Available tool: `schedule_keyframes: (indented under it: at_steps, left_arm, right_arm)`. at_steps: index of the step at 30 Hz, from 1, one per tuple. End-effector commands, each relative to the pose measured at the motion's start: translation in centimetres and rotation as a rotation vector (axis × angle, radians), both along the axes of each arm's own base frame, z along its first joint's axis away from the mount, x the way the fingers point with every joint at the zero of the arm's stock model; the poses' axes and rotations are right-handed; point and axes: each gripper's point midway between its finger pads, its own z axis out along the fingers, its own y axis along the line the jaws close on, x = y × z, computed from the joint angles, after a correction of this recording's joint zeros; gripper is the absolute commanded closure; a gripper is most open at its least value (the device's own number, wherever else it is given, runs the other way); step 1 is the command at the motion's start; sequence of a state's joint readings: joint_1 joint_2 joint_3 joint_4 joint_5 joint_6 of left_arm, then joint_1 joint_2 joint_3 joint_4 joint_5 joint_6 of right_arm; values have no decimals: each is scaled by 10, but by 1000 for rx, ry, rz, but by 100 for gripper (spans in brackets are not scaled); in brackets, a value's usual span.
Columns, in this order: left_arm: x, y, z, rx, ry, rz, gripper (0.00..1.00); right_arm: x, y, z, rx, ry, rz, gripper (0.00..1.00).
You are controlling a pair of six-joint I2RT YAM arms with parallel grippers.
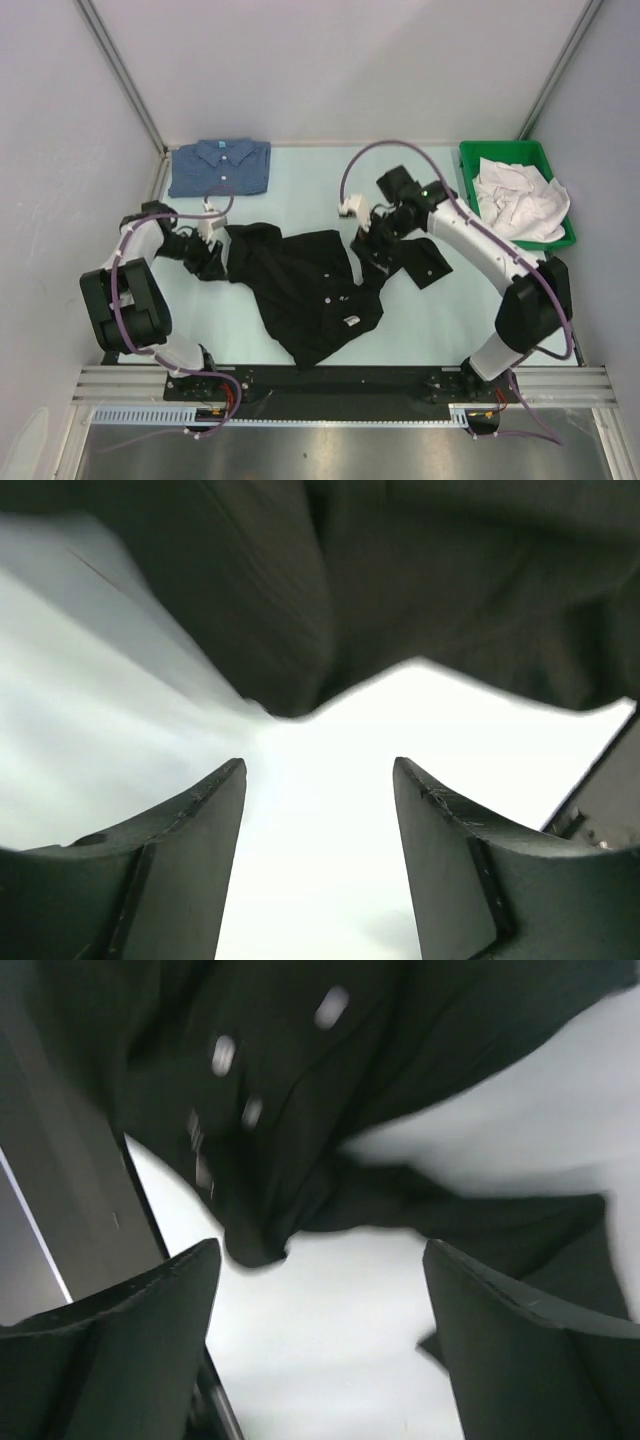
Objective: Fold and stack the long sleeve shirts
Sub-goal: Flatten the shirt out
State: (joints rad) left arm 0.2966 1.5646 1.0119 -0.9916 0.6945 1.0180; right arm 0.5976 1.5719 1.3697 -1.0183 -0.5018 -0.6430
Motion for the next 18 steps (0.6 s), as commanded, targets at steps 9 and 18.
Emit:
schedule_keyframes:
  at_steps: [9, 18]
  left_arm:
    - [105, -18, 91, -112, -342, 53, 32]
    - [134, -18, 66, -94, -272, 226, 15]
  right_arm:
    - [13, 127, 8, 267, 164, -184, 27]
    - [24, 198, -31, 230, 18, -254, 16]
